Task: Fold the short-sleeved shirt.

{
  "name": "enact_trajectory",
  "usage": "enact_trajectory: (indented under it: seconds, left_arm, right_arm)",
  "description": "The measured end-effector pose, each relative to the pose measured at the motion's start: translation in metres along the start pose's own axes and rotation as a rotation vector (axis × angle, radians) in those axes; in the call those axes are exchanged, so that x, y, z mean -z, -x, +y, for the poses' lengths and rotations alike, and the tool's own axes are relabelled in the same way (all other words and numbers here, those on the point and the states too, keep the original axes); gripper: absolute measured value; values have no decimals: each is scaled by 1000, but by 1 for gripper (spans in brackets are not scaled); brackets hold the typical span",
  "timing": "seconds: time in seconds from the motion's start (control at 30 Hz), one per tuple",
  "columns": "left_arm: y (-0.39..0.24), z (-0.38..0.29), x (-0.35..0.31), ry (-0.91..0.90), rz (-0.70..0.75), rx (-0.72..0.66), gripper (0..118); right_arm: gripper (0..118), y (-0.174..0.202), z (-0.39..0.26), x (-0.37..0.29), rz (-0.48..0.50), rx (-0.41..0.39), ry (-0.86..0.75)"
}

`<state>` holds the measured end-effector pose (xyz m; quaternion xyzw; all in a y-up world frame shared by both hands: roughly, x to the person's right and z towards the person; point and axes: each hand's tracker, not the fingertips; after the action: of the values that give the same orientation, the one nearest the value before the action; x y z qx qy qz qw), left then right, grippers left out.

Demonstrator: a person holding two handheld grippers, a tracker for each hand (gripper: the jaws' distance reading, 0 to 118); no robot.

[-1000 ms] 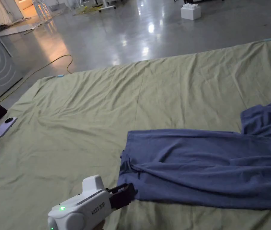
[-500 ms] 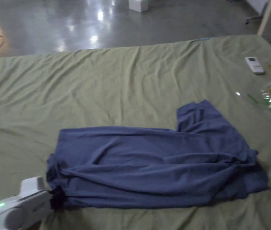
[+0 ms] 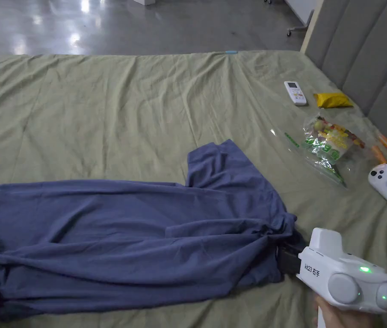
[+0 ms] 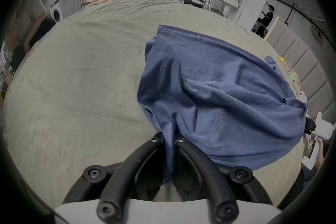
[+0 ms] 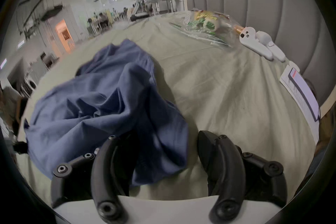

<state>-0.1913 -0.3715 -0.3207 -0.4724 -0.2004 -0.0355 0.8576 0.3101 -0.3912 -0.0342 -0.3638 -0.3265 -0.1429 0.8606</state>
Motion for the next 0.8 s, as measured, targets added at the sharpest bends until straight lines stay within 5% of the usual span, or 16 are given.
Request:
enact_trajectory:
  seconds: [0.03, 0.07, 0.1, 0.17, 0.47, 0.8]
  left_arm:
    - [-1, 0, 0, 5, -4, -2, 9]
    - [-3, 0, -1, 3, 1, 3, 9]
    - [-4, 1, -3, 3, 4, 8, 9]
    - [-4, 3, -9, -10, 2, 26, 7]
    - [11, 7, -115, -286, -72, -86, 7]
    - [39, -96, -160, -161, -77, -51, 7]
  right_arm:
    - [53, 6, 2, -6, -6, -33, -30]
    - [17, 11, 4, -9, -10, -59, -41]
    - [7, 18, 6, -13, -53, -86, -40]
    - [6, 14, 11, -10, 39, -31, 12]
    - [5, -1, 29, -102, -17, -48, -173]
    - [5, -24, -48, -159, -29, -35, -97]
